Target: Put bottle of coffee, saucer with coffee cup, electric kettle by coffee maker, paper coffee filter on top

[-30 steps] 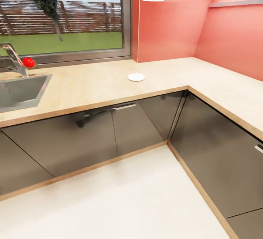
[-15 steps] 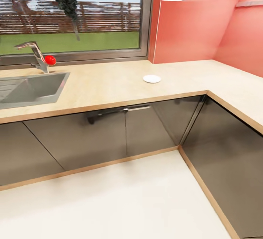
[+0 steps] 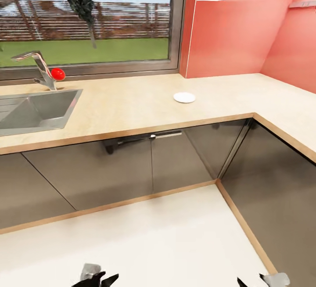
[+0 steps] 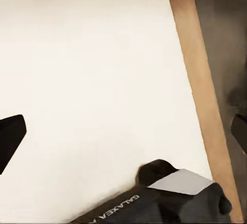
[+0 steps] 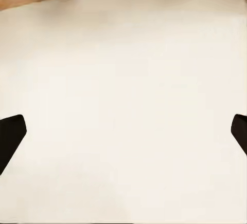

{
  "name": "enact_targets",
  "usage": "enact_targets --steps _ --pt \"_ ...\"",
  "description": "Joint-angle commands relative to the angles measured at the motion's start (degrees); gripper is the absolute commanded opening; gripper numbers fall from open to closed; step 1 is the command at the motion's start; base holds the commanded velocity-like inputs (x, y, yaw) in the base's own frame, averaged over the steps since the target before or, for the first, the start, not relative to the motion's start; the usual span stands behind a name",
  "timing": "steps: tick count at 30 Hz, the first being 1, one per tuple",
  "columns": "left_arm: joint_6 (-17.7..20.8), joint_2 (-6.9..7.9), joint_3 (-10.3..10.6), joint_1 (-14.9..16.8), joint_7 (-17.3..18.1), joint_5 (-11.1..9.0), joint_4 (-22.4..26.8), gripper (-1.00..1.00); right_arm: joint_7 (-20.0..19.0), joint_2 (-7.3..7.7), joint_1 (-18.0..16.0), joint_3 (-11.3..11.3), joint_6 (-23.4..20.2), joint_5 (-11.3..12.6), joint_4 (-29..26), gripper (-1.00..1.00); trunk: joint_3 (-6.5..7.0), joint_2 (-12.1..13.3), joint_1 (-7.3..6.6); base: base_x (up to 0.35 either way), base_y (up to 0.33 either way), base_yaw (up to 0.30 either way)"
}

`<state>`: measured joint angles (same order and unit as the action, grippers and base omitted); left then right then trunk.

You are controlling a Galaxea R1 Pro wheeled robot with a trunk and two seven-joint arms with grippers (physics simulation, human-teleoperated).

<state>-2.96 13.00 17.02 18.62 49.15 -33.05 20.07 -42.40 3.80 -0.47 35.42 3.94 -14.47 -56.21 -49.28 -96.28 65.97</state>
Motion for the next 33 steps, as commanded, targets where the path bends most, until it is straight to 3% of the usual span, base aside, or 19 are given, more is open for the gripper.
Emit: enact_targets --steps 1,5,6,11,12,15,16,20,21,22,25,27,28,29,30,31,32,33 --pt "0.6 0.54 0.5 -0.1 1.0 -0.3 2.1 1.00 -1.1 -0.75 0.0 0.2 -2.2 -0.8 -3.5 1.00 -0.06 0.0 0.00 0.000 0.000 0.000" --pt "5.1 1.97 0.4 -0.1 3.3 -0.3 10.7 1.00 -4.4 -3.43 -0.1 -1.5 -11.4 -0.7 -14.9 1.00 -0.06 0.0 0.00 0.000 0.000 0.000" --pt "7.9 2.41 0.4 -0.1 3.8 -0.3 15.3 1.00 -5.7 -4.35 -0.2 -3.8 -15.1 -0.7 -19.4 1.00 -0.06 0.0 0.00 0.000 0.000 0.000" --pt "16.3 3.07 -0.6 -0.1 4.6 -0.3 26.9 1.00 -7.3 -5.33 -1.0 -9.8 -23.1 -0.5 -26.7 1.00 -0.06 0.0 0.00 0.000 0.000 0.000" --pt "20.0 3.20 -2.0 -0.1 4.7 -0.3 31.7 1.00 -7.6 -5.41 -2.1 -11.1 -25.8 -0.2 -28.6 1.00 -0.06 0.0 0.00 0.000 0.000 0.000" --pt "25.6 3.32 -5.4 -0.1 4.8 -0.3 38.5 1.00 -8.5 -5.19 -4.6 -12.2 -29.5 0.5 -30.3 1.00 -0.06 0.0 0.00 0.000 0.000 0.000" --pt "29.3 3.36 -7.9 -0.1 4.8 -0.3 42.5 1.00 -9.5 -4.66 -6.5 -12.6 -32.1 0.9 -31.0 1.00 -0.06 0.0 0.00 0.000 0.000 0.000" --pt "36.5 3.38 -13.2 -0.1 4.9 -0.3 50.1 1.00 -13.4 -2.38 -11.4 -13.1 -38.3 1.4 -31.7 1.00 -0.06 0.0 0.00 0.000 0.000 0.000" --pt "40.2 3.31 -15.6 -0.1 4.8 -0.4 57.7 1.00 -18.4 -0.67 -19.6 -13.3 -45.6 1.6 -32.0 1.00 -0.06 0.0 0.00 0.000 0.000 0.000" --pt "40.7 3.24 -15.9 -0.1 4.8 -0.5 59.7 1.00 -19.9 0.44 -22.4 -13.3 -48.3 1.6 -32.1 1.00 -0.06 0.0 0.00 0.000 0.000 0.000" --pt "41.4 3.12 -16.2 -0.1 4.8 -0.6 61.8 1.00 -21.7 3.82 -26.1 -13.2 -52.9 1.6 -32.1 1.00 -0.06 0.0 0.00 0.000 0.000 0.000" --pt "45.8 2.92 -17.6 0.0 4.7 -0.7 64.0 1.00 -24.6 9.44 -30.7 -13.2 -57.9 1.8 -32.1 1.00 -0.06 0.0 0.00 0.000 0.000 0.000" --pt "50.8 1.90 -20.0 0.4 4.8 -0.8 65.5 1.00 -26.1 13.15 -34.6 -13.2 -59.7 2.1 -32.1 1.00 -0.06 0.0 0.00 0.000 0.000 0.000" --pt "53.1 0.77 -21.7 1.2 4.8 -0.8 66.1 1.00 -26.7 15.40 -37.1 -13.2 -60.4 2.2 -32.1 1.00 -0.06 0.0 0.00 0.000 0.000 0.000" --pt "54.0 0.19 -22.4 1.9 4.8 -0.8 66.3 1.00 -26.9 16.48 -38.2 -13.2 -60.7 2.3 -32.1 1.00 -0.06 0.0 0.00 0.000 0.000 0.000" --pt "56.4 -1.37 -23.8 5.3 4.7 -0.8 66.6 1.00 -27.3 19.59 -42.0 -13.2 -61.2 2.3 -32.0 1.00 -0.06 0.0 0.00 0.000 0.000 0.000" --pt "57.6 -2.43 -24.3 7.7 4.7 -0.8 66.6 1.00 -27.4 21.15 -44.6 -13.2 -61.4 2.2 -31.9 1.00 -0.06 0.0 0.00 0.000 0.000 0.000" --pt "58.1 -3.05 -24.5 8.9 4.6 -0.8 66.6 1.00 -27.4 21.73 -46.0 -13.2 -61.5 2.1 -31.7 1.00 -0.06 0.0 0.00 0.000 0.000 0.000"
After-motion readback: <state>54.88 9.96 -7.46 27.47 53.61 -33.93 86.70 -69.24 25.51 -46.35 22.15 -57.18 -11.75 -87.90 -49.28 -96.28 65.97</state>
